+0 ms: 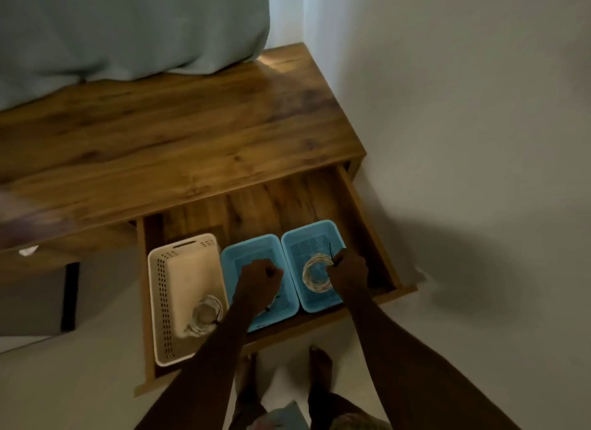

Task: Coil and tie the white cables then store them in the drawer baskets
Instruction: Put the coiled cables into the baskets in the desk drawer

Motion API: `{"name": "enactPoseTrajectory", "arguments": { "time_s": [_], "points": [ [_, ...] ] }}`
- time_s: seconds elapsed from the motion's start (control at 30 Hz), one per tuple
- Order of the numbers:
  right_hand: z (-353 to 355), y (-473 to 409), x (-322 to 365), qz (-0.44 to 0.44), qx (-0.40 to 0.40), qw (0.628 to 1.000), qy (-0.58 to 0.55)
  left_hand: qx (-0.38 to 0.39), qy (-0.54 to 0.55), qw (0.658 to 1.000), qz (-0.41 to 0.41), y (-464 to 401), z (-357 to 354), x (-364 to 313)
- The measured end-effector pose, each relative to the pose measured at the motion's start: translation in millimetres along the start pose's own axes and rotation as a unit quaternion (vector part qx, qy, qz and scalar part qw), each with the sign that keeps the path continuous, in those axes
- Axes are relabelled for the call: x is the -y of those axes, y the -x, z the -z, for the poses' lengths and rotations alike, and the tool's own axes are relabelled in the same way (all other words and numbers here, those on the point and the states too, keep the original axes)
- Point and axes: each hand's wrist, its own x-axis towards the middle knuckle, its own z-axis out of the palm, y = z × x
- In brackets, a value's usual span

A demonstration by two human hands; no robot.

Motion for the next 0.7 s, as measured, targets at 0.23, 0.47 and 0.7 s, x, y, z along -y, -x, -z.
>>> {"name": "enactPoseTrajectory", "arguments": {
  "time_s": [0.23,0.47,0.7],
  "points": [
    [-11.9,-25.9,-10.2,0.056,0.044,0.997,0.035,-0.025,0.006,0.999,0.045,16.4,-21.1,5.2],
    [-18.1,-26.3,-9.5,0.092,0.026,0.994,0.049,-0.052,-0.001,0.998,0.027,42.8,-22.6,8.4],
    [-25.7,24.5,-39.4,0.318,-0.053,0.946,0.029,-0.079,-0.059,0.995,-0.015,80.8,-29.9,28.9]
  ]
}}
